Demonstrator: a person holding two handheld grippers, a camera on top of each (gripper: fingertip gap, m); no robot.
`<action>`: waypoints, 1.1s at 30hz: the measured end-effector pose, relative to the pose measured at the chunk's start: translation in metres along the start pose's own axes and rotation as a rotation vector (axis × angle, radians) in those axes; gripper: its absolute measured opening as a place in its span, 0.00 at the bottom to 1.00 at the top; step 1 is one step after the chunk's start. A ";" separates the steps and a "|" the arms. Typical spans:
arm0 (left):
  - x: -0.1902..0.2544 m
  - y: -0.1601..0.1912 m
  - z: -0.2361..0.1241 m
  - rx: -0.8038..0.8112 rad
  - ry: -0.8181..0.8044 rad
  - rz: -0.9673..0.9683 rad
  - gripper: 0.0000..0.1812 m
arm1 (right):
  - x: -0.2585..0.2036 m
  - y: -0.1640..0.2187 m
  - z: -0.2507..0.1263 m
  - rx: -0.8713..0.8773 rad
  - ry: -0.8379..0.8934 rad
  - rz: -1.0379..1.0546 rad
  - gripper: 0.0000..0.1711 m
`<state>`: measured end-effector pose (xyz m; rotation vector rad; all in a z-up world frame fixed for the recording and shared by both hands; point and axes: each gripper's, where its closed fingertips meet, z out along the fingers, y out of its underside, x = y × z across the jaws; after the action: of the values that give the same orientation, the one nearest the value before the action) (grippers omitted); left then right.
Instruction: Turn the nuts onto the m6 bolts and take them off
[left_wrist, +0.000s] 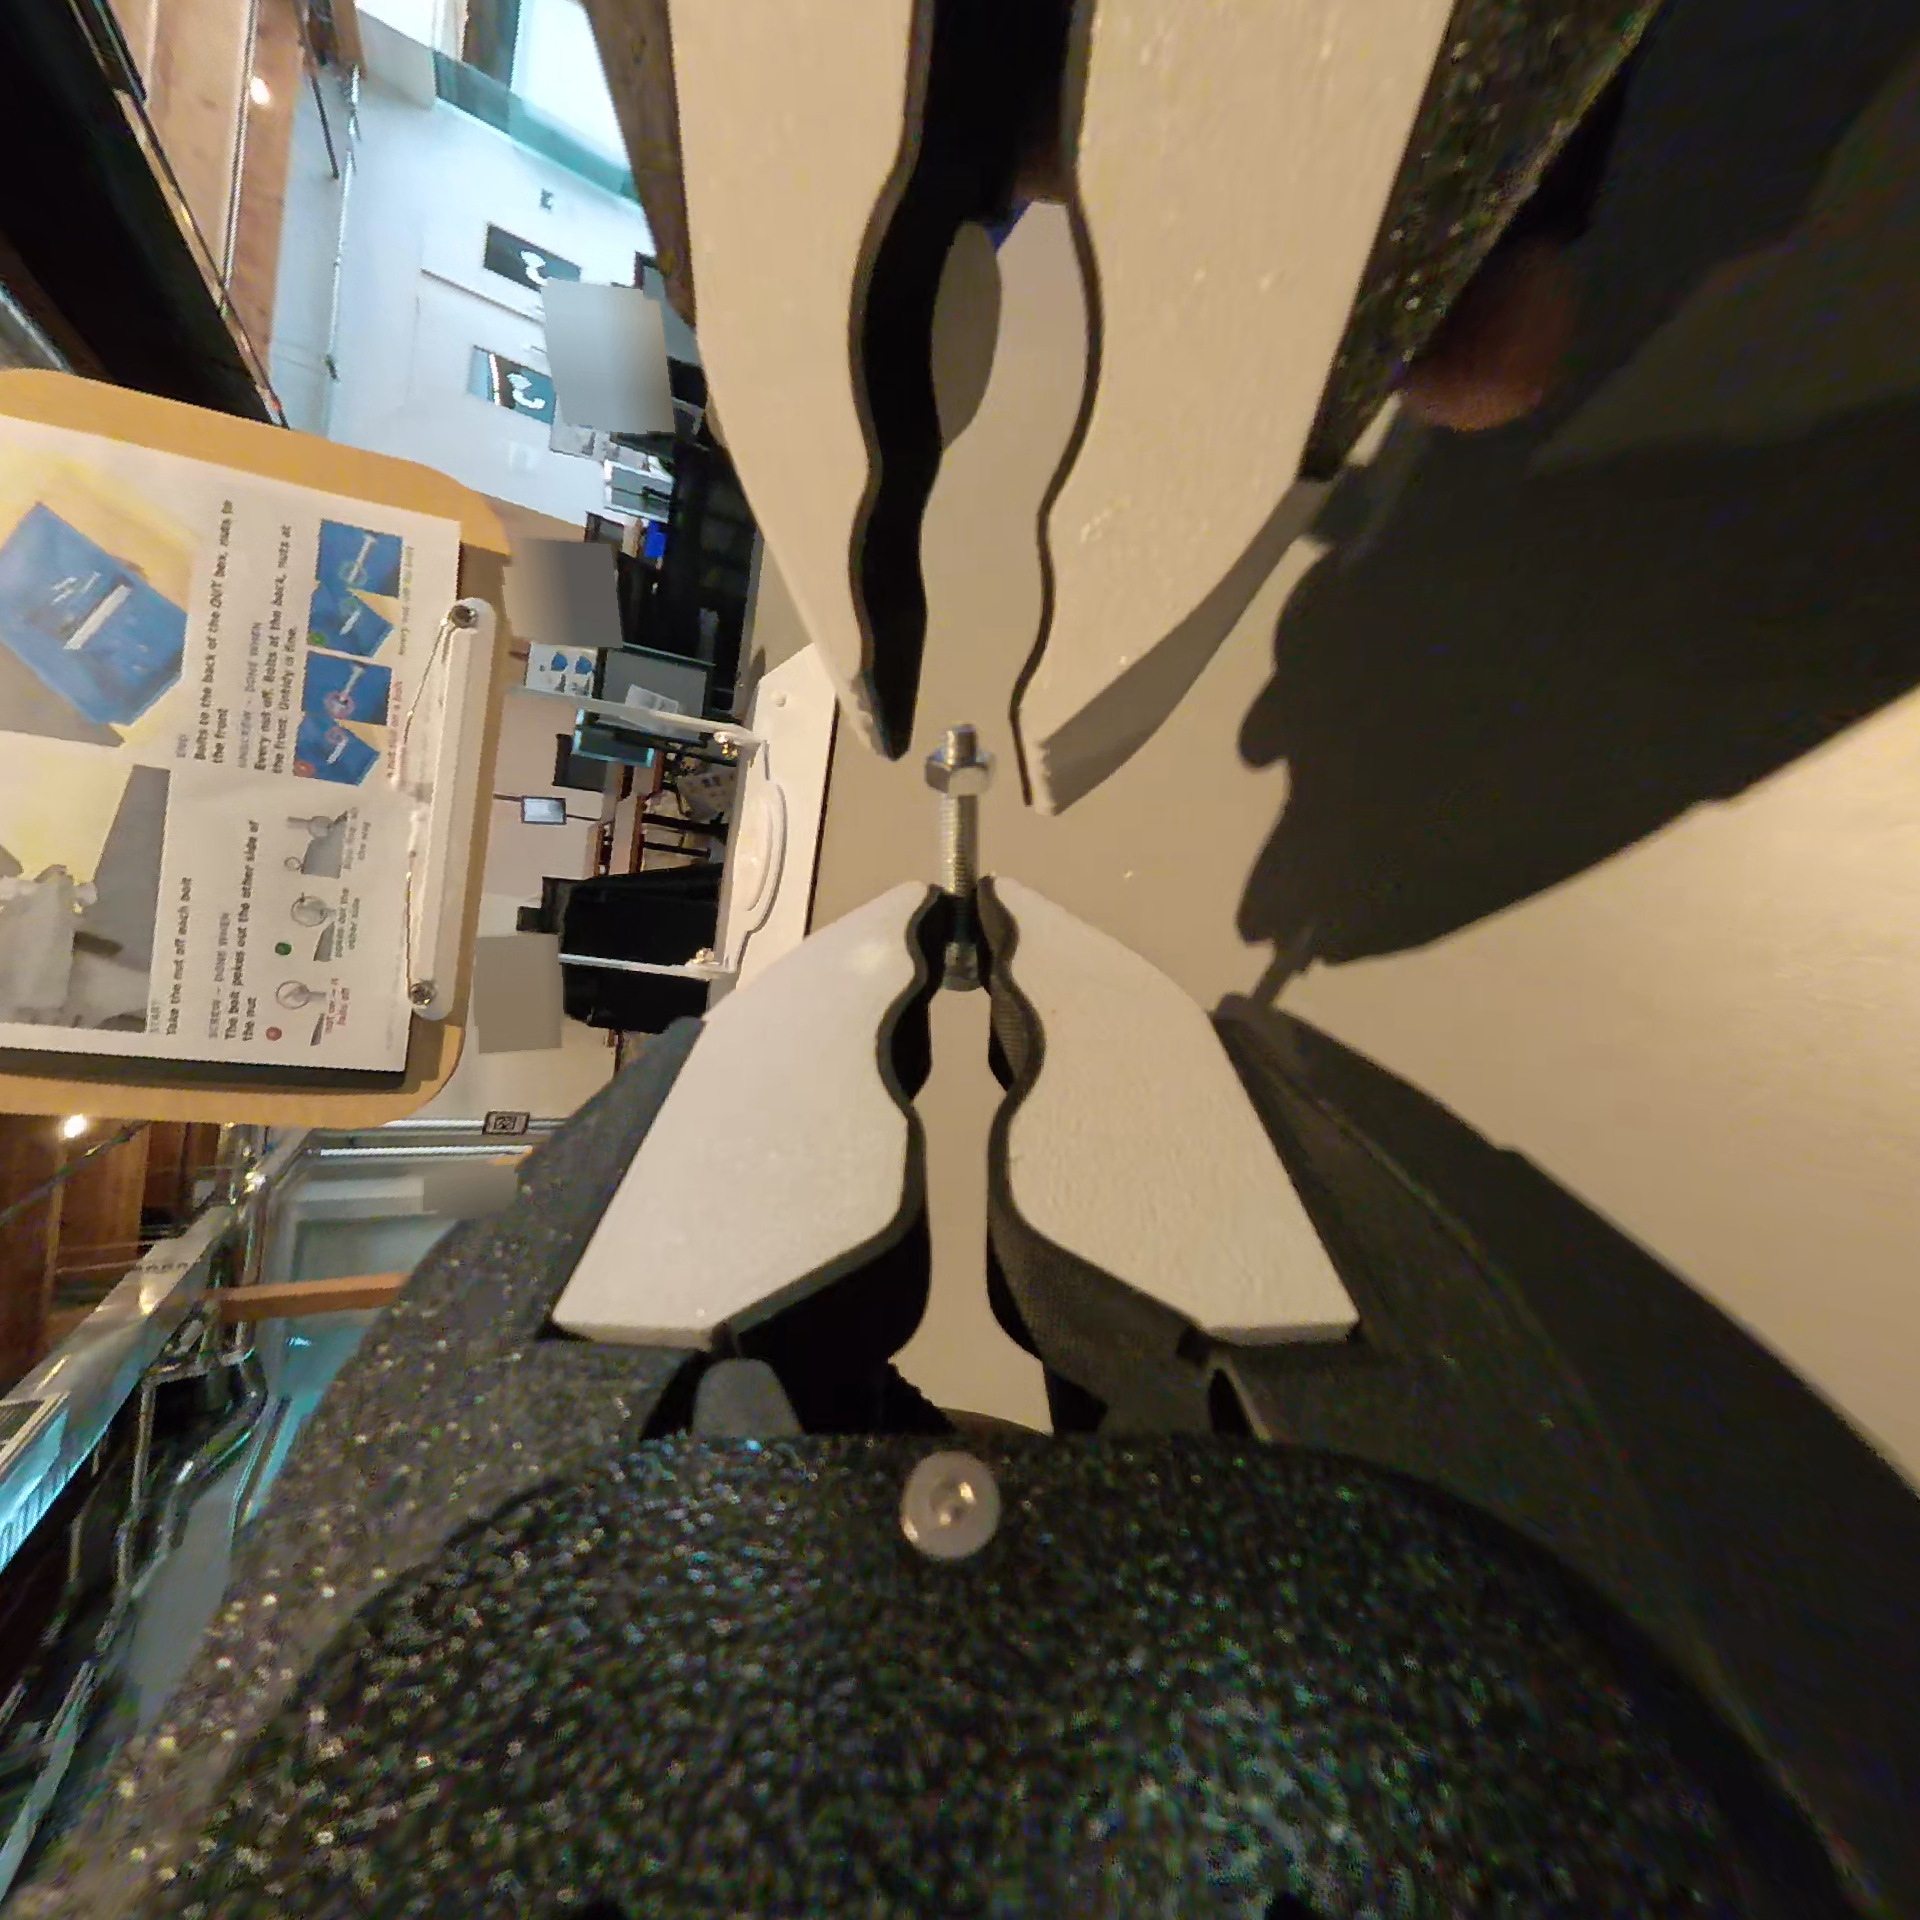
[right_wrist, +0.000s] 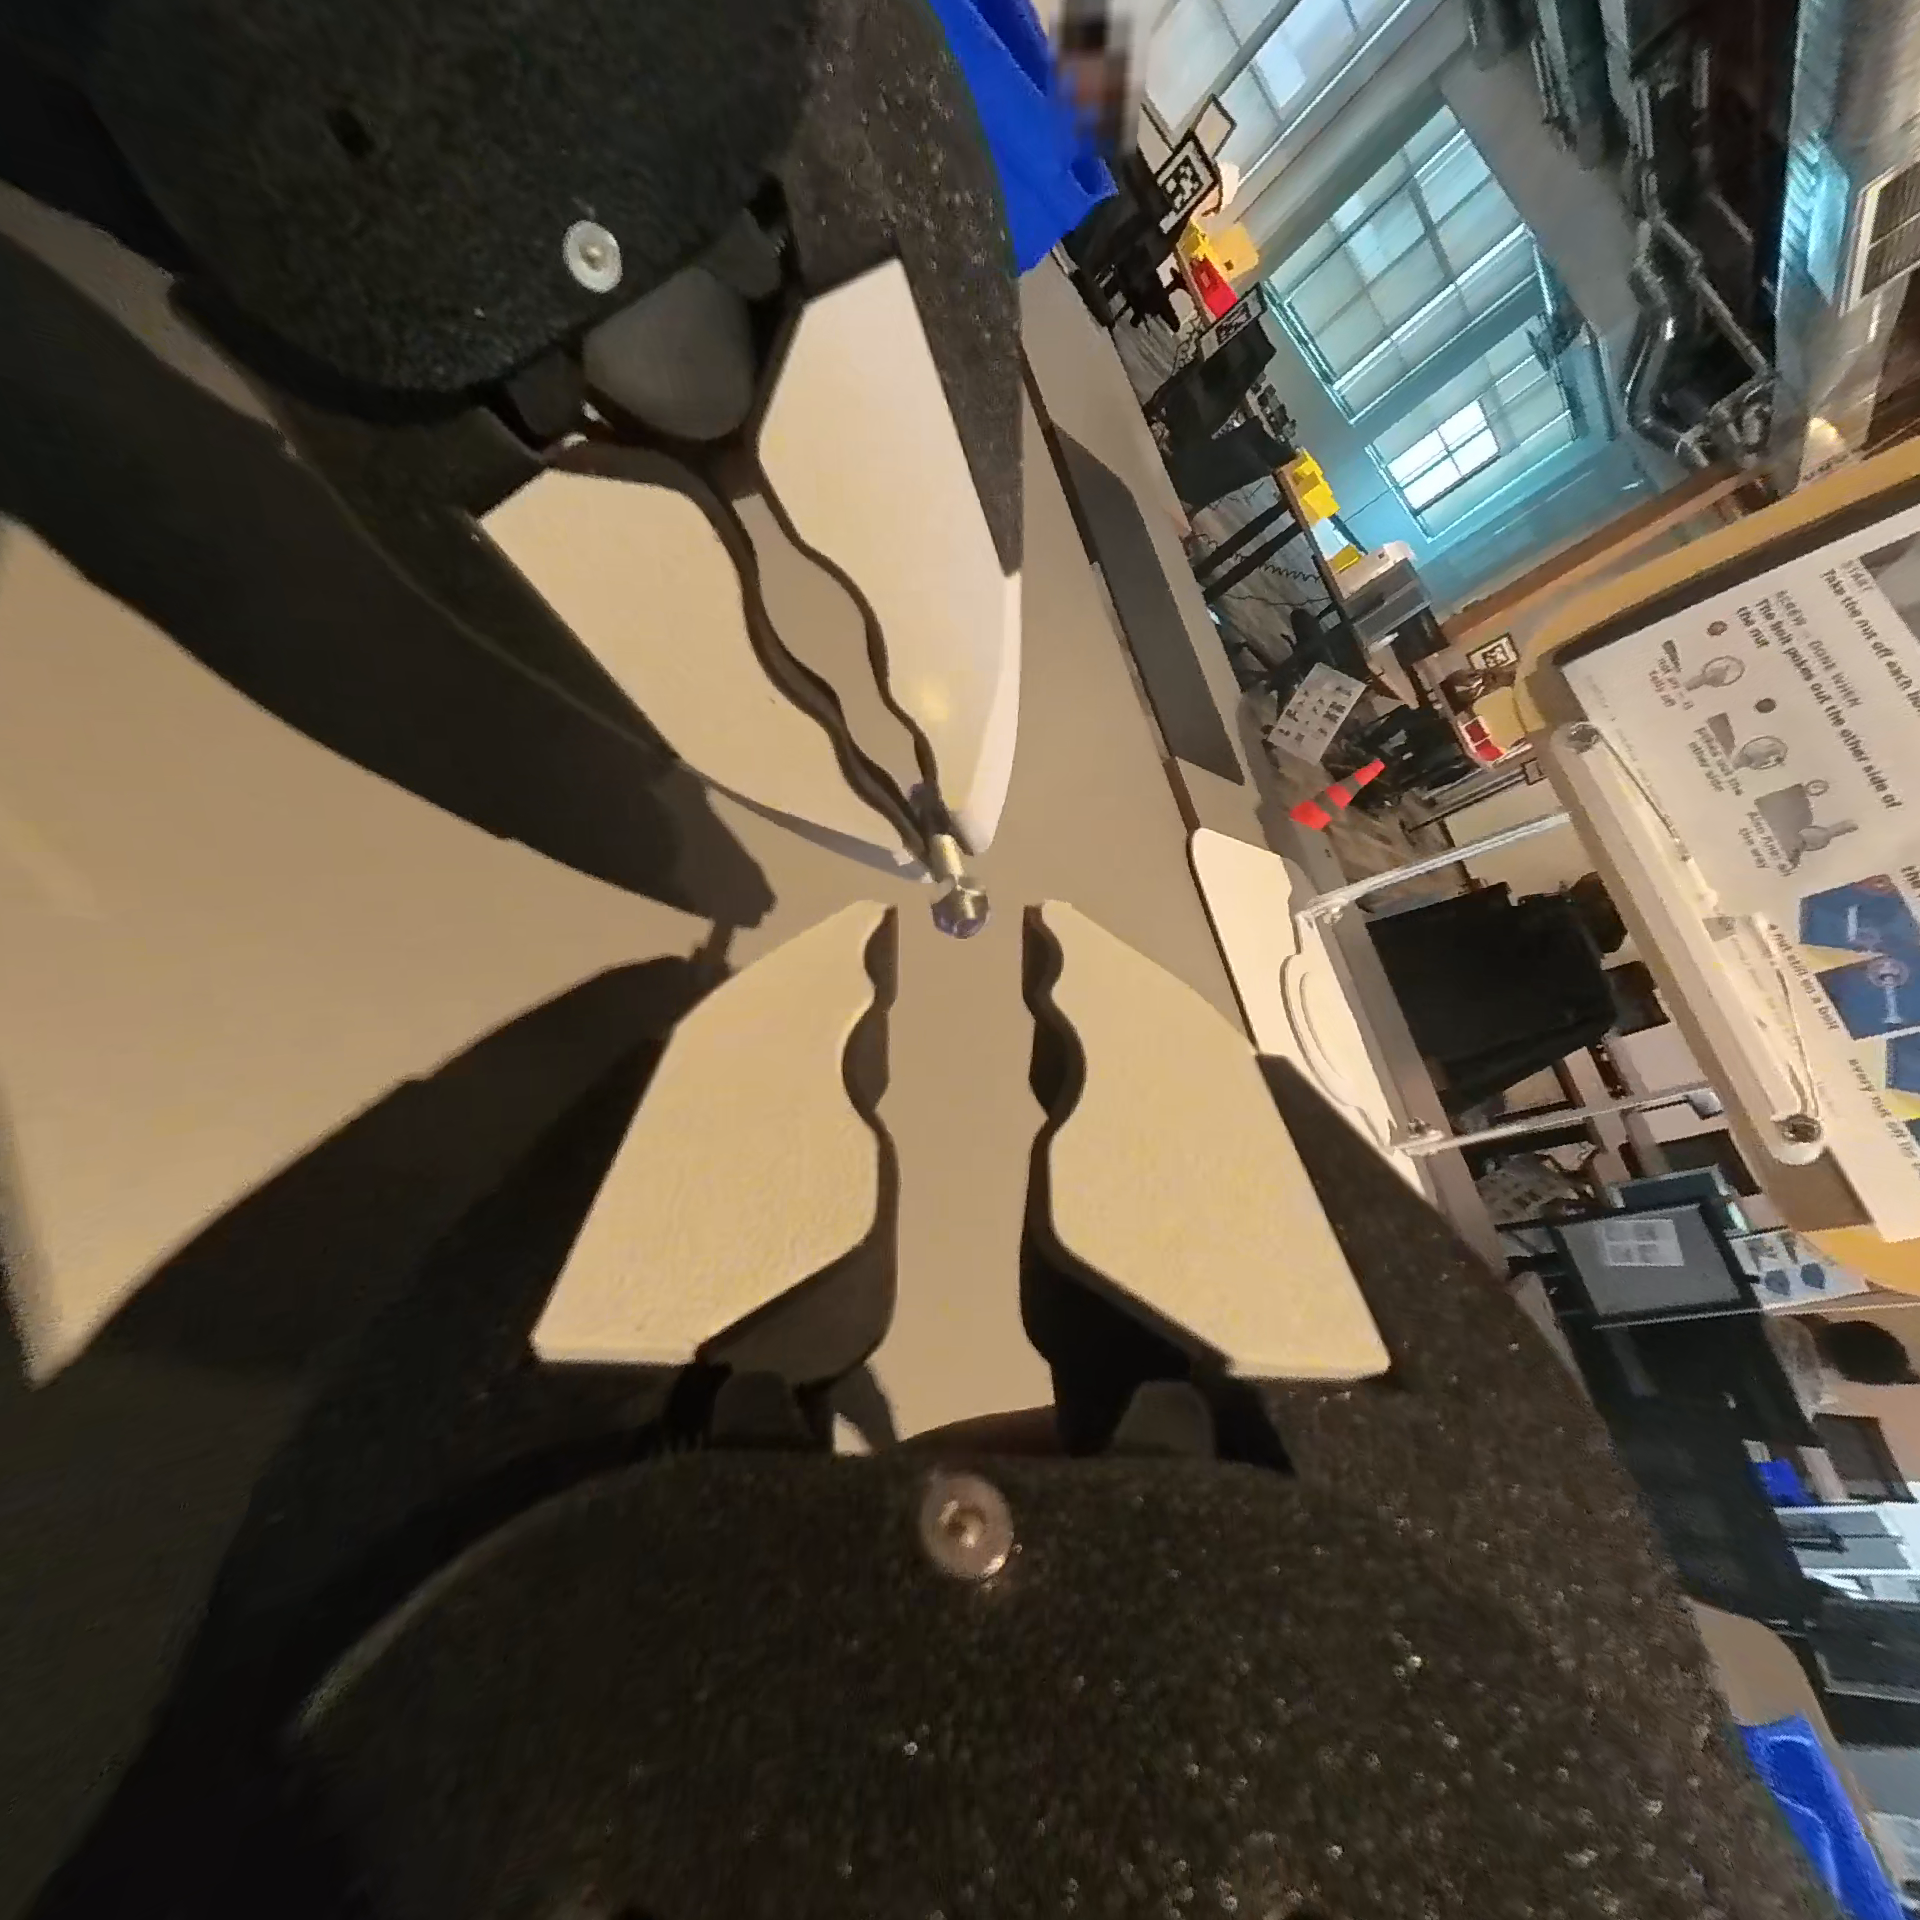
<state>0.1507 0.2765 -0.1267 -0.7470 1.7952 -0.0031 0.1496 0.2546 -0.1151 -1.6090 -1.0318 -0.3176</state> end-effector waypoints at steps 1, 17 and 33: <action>0.002 -0.001 0.000 0.004 0.009 0.006 0.03 | -0.001 0.000 0.000 -0.001 -0.003 -0.007 0.13; -0.004 0.007 0.001 -0.037 -0.033 0.046 0.03 | -0.008 -0.004 0.005 0.016 -0.380 0.949 0.22; 0.008 0.004 0.003 -0.033 0.030 0.050 0.03 | -0.007 0.005 0.009 -0.080 -0.048 0.148 0.06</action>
<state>0.1499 0.2773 -0.1361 -0.7289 1.8457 0.0483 0.1463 0.2594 -0.1264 -1.7625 -0.9399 -0.2229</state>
